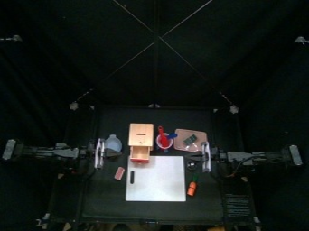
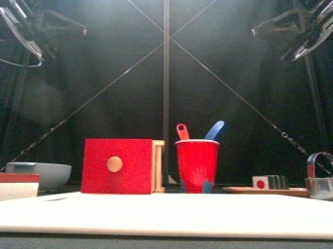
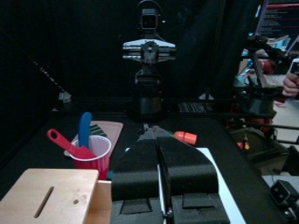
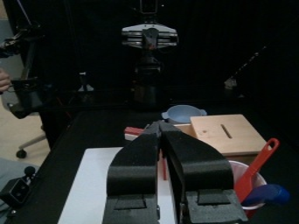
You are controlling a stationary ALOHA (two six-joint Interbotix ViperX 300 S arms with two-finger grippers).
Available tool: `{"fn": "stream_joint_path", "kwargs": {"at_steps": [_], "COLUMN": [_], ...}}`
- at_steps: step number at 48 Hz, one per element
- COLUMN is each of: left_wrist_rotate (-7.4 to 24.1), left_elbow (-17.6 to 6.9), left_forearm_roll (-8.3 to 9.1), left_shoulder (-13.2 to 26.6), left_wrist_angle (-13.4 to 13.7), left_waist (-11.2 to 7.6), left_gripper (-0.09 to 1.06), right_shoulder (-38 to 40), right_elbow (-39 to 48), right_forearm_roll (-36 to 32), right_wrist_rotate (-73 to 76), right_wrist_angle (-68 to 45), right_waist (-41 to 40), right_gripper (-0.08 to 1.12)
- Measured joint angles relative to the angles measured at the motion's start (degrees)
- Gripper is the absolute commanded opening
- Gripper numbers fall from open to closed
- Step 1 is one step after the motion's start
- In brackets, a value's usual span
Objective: Place sushi on board then cut the sushi with the knife then place the pieces on the plate
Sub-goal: Place the sushi on the board
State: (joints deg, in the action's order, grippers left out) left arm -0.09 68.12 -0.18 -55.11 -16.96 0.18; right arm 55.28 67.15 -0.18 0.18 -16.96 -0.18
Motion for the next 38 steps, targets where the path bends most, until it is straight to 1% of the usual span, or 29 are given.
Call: {"fn": "stream_joint_path", "kwargs": {"at_steps": [2, 5, 9, 14, 18, 24, 30, 34, 38], "left_wrist_rotate": [0.0, 0.1, 0.1, 0.0, -0.1, -0.1, -0.1, -0.1, -0.1], "left_elbow": [0.1, 0.7, 1.2, 1.7, 2.1, 2.4, 2.4, 2.4, 2.4], "left_forearm_roll": [0.09, 0.00, 0.00, 0.00, 0.00, 0.09, 0.00, 0.00, 0.00], "left_shoulder": [0.2, 0.4, 0.6, 0.7, 0.7, 0.7, 0.7, 0.7, 0.7], "left_wrist_angle": [-0.3, -1.4, -2.9, -4.2, -4.7, -4.8, -4.8, -4.8, -4.8], "left_waist": [0.18, 0.97, 1.41, 1.41, 1.41, 1.49, 1.49, 1.58, 1.58], "left_gripper": [0.08, 0.08, 0.08, 0.08, 0.08, 0.08, 0.08, 0.08, 0.08], "right_shoulder": [0.0, -0.1, -0.9, -2.3, -3.7, -6.6, -9.6, -11.3, -12.9], "right_elbow": [0.0, 0.3, 0.3, -0.2, -1.4, -4.7, -10.2, -13.5, -15.8], "right_forearm_roll": [0.1, 0.0, 0.4, 1.3, 1.3, 0.0, -2.3, -5.2, -8.6], "right_wrist_rotate": [-0.1, 0.4, 0.7, 1.1, 1.0, 0.6, -0.5, -1.4, -3.2], "right_wrist_angle": [0.0, 0.2, 0.7, 2.6, 6.3, 17.0, 29.5, 36.8, 44.1], "right_waist": [0.0, -1.2, -3.1, -6.7, -10.2, -16.1, -20.3, -20.9, -20.8], "right_gripper": [0.04, 0.02, 0.02, 0.02, 0.02, 0.02, 0.05, 0.10, 0.20]}}
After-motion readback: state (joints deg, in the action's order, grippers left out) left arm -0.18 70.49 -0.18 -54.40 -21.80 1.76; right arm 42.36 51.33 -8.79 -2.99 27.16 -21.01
